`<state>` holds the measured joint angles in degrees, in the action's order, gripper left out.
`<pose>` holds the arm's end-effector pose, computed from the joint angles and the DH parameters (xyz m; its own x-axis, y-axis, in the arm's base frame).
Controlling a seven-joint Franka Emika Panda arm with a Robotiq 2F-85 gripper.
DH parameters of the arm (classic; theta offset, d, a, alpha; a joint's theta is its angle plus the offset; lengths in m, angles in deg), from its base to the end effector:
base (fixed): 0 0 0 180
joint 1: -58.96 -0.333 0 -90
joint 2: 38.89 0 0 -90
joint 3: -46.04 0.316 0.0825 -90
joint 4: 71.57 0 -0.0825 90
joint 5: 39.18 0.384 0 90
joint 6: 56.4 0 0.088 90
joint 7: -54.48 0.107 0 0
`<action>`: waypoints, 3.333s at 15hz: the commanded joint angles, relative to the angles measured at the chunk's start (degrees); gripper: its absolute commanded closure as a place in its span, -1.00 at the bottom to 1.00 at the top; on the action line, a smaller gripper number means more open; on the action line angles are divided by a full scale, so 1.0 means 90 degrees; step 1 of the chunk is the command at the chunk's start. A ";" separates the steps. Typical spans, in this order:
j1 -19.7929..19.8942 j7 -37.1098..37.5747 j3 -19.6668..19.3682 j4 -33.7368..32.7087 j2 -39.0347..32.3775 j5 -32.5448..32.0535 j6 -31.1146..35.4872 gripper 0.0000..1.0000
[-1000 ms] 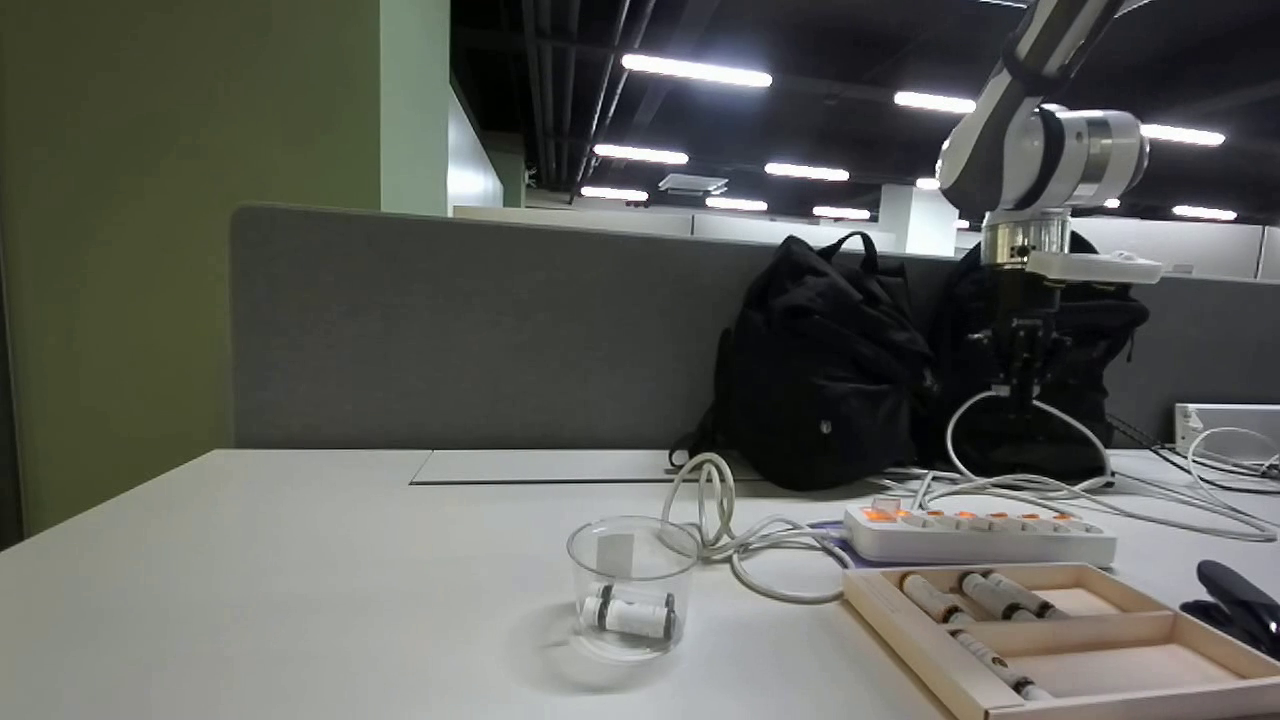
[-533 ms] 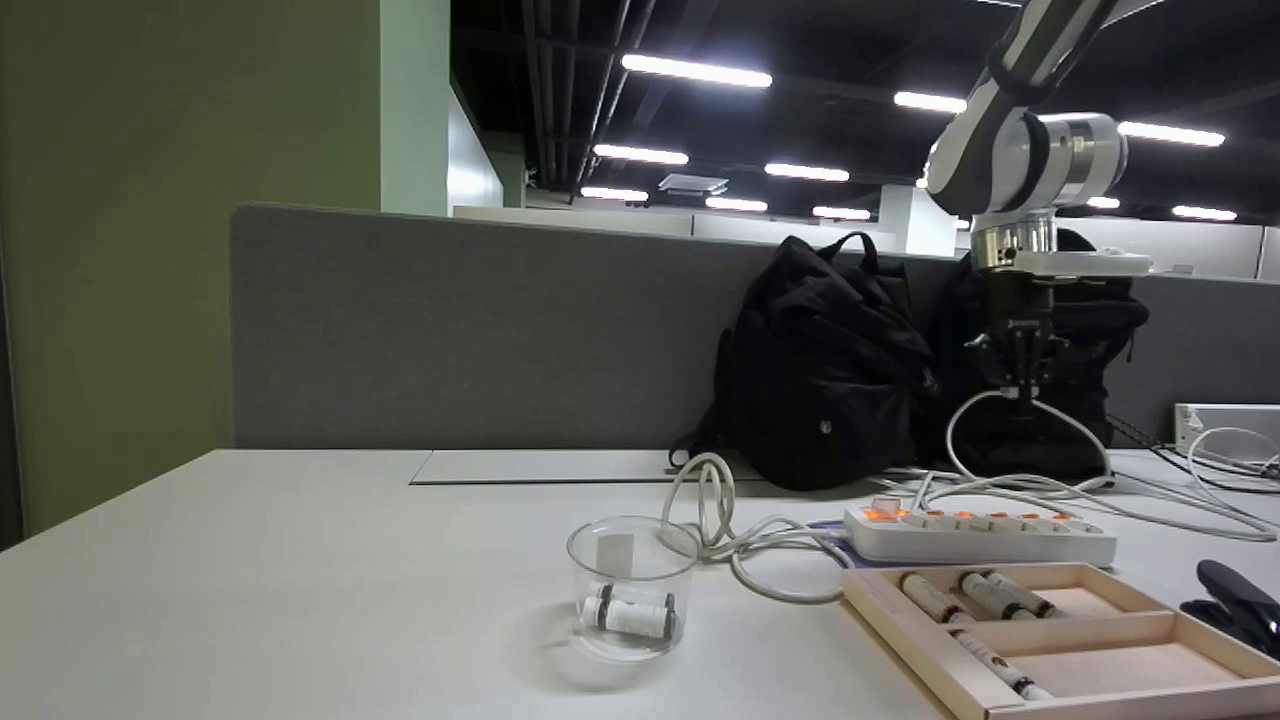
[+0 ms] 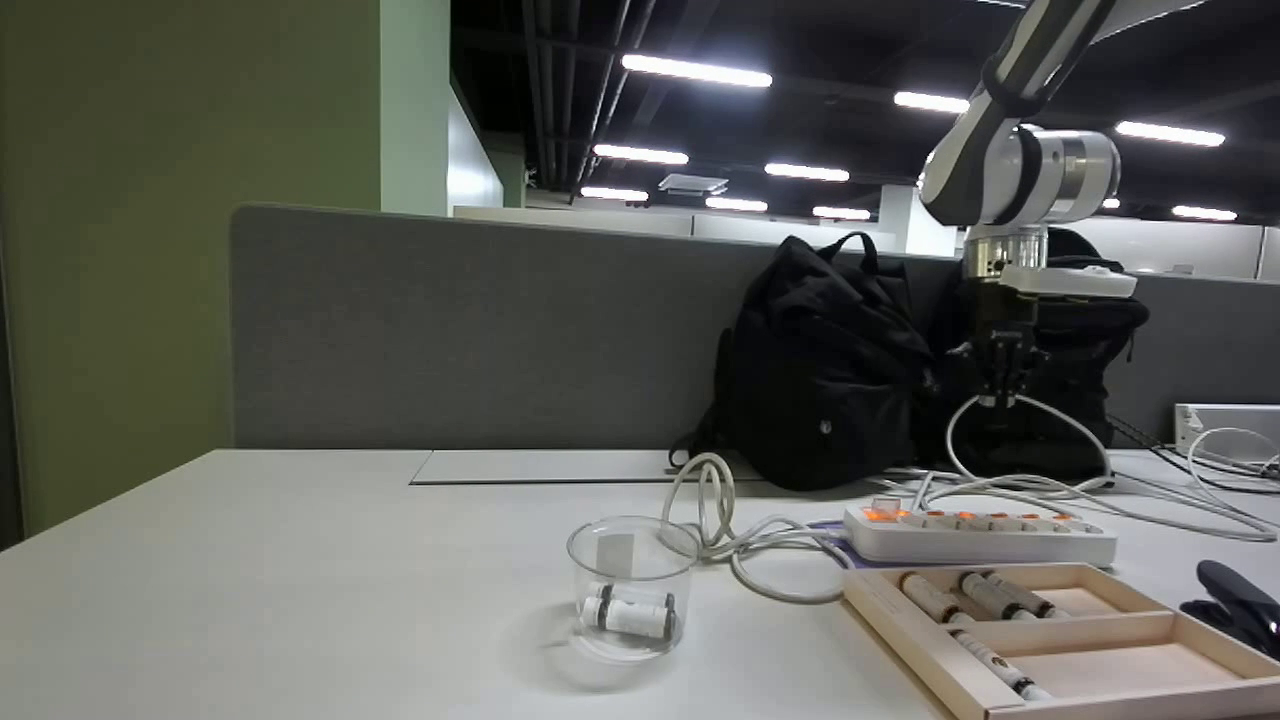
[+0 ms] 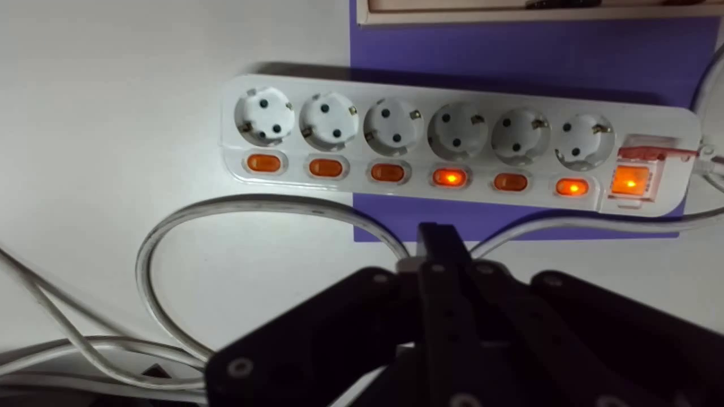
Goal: Turn off the fourth switch from the right on the adaptor
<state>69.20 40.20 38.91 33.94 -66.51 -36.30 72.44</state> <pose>0.6091 -0.1840 0.2612 0.9945 -0.0747 -0.0732 -0.0747 -0.9972 0.0028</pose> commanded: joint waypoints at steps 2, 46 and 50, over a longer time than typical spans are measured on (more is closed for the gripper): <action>0.0367 -0.0239 0.0460 -0.0264 -0.0547 0.0649 0.0496 1.00; 0.0440 -0.0305 0.0627 -0.0269 -0.1600 0.0590 0.0791 1.00; 0.0171 -0.0190 0.0502 0.0008 -0.1500 0.0034 0.1194 1.00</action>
<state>73.08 36.59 44.76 30.67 -79.28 -32.72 78.80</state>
